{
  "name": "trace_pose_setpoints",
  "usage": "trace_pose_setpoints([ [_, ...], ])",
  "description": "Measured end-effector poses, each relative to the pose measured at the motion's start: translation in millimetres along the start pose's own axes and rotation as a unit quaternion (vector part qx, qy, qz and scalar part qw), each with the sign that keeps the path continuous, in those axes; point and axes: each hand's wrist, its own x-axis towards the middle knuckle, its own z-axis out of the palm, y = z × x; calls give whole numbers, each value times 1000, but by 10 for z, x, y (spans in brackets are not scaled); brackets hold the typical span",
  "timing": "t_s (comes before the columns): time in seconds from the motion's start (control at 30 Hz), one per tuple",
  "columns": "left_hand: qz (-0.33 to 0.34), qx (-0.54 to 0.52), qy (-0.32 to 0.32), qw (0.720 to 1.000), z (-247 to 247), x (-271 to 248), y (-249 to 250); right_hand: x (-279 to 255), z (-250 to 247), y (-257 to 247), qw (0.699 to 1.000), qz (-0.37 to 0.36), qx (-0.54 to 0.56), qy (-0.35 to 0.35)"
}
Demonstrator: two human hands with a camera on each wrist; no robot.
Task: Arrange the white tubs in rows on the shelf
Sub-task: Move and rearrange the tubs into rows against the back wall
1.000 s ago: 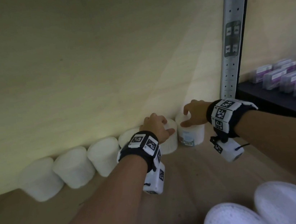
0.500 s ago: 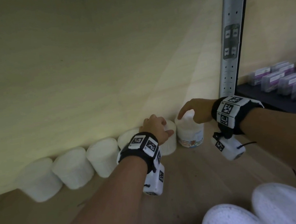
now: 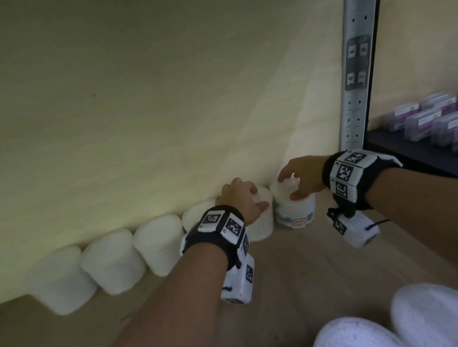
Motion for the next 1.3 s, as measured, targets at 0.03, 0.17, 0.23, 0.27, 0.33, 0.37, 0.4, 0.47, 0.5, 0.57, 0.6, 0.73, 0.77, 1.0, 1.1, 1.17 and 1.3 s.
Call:
trace_pose_setpoints([
  [0.03,0,1,0,1000,-2,-1,3,-9,-16,13,1000,-11,8,-6],
  [0.17,2,1,-3,1000,-12,-11,13,-25,-70,18,1000,-30,1,-9],
  [0.23,4,6,-5,1000,-14,-15,6,5,-63,19,999,-34,4,22],
  [0.27,4,6,-5,1000,-14,-16,3,20,-48,24,999,-30,3,37],
  [0.33,3,3,-3,1000,-12,-13,-2,44,-3,36,999,-16,-7,42],
  [0.37,3,1,-3,1000,-9,-16,1,49,20,44,999,-9,-12,34],
  [0.4,3,2,-3,1000,-9,-19,5,52,35,53,999,-5,-16,30],
  [0.47,5,4,-3,1000,-8,-14,7,40,45,67,999,-6,-22,33],
  [0.5,5,7,-4,1000,-11,-11,7,37,48,73,999,-8,-24,37],
  [0.57,9,13,-8,1000,-24,-9,17,29,51,81,999,-11,-26,43],
  [0.6,11,17,-12,1000,-29,-10,26,26,58,82,999,-11,-26,43],
  [0.73,25,18,-54,998,-113,-30,33,27,61,65,999,-10,-30,42],
  [0.77,33,11,-76,996,-166,-36,24,34,59,59,999,-10,-32,42],
  [1.0,78,-52,-48,994,-292,-135,50,66,59,43,998,-10,-43,40],
  [1.1,35,-7,45,998,-165,-102,69,81,65,60,998,-15,-47,41],
  [1.17,1,45,24,999,-81,-71,92,87,71,76,998,-14,-47,39],
  [1.3,-6,83,3,997,-30,-35,90,91,72,79,998,-15,-48,41],
])
